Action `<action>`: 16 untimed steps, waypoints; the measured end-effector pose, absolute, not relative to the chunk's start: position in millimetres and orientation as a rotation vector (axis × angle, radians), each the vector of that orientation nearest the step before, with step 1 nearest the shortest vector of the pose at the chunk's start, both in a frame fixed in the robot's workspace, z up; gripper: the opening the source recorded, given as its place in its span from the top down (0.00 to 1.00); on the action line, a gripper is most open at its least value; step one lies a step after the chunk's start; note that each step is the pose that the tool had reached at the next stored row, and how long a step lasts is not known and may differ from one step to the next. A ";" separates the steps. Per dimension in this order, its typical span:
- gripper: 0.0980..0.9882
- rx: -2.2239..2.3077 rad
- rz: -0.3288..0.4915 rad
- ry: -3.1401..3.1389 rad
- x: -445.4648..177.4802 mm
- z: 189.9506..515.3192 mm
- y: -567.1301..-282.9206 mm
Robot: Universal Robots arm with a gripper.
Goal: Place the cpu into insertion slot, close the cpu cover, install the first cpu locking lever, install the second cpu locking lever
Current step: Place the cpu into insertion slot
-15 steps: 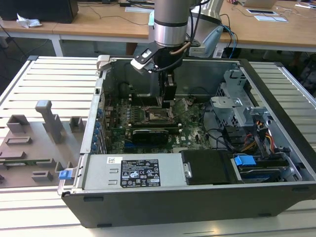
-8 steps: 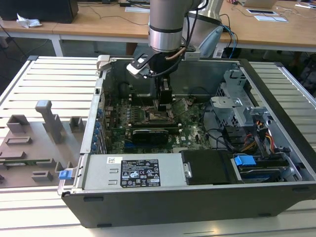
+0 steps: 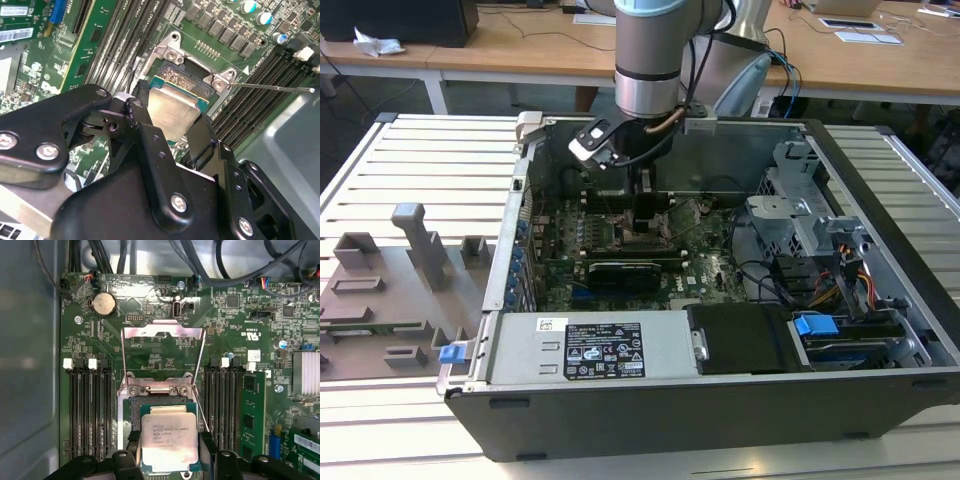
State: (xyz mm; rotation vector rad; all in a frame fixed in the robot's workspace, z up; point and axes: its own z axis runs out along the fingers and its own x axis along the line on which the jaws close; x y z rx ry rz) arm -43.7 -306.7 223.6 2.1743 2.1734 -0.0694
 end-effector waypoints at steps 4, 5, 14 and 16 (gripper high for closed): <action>0.50 2.176 -0.067 2.174 -43.6 215.3 -306.6; 0.50 2.176 -0.067 2.174 -43.6 214.5 -306.4; 0.50 2.178 -0.065 2.174 -43.7 202.9 -304.3; 0.50 2.178 -0.065 2.174 -43.7 202.7 -304.3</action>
